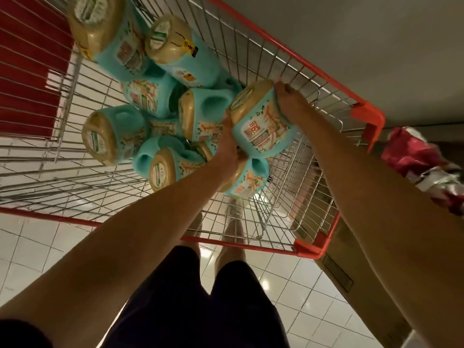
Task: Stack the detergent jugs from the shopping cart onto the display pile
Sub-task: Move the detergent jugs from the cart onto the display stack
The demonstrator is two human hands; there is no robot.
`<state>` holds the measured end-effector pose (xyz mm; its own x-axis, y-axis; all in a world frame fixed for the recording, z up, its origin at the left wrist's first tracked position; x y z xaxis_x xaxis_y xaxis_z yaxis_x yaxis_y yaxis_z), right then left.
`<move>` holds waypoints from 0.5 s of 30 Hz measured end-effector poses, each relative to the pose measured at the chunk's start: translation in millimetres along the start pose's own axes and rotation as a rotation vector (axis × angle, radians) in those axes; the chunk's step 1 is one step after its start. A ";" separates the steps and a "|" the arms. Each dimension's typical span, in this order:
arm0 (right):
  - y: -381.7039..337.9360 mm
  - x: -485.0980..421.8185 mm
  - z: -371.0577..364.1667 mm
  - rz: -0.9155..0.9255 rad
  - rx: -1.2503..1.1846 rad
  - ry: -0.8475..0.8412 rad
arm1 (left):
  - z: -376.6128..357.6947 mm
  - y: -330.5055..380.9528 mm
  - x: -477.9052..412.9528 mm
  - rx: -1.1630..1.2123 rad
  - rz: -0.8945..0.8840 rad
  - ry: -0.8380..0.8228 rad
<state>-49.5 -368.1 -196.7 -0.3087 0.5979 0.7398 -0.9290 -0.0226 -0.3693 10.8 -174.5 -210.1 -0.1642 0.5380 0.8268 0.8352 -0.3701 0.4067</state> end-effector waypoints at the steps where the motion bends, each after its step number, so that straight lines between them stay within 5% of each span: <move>1: -1.2 7.1 -2.7 -0.004 -0.039 -0.017 | 3.4 3.2 7.2 0.018 0.017 0.003; 7: -6.2 69.5 -17.2 0.017 -0.206 -0.084 | 32.1 27.1 56.4 0.059 0.000 0.083; 15: 10.6 204.2 -18.4 0.113 -0.650 -0.084 | 31.4 34.6 141.6 -0.213 0.018 0.156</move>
<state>-118.6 -231.5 -59.9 -0.4361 0.5553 0.7081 -0.5859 0.4221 -0.6918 32.9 -87.4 -91.2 -0.2432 0.4131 0.8776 0.7124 -0.5379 0.4507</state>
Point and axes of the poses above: each hand's wrist, its own x-axis away from the middle knuckle, its own z-axis out of the back of the hand, y = z × x, the point moved 8 cm from there along -x, towards the middle knuckle, and after that the axes turned 7 degrees about x, right-handed, at the moved point
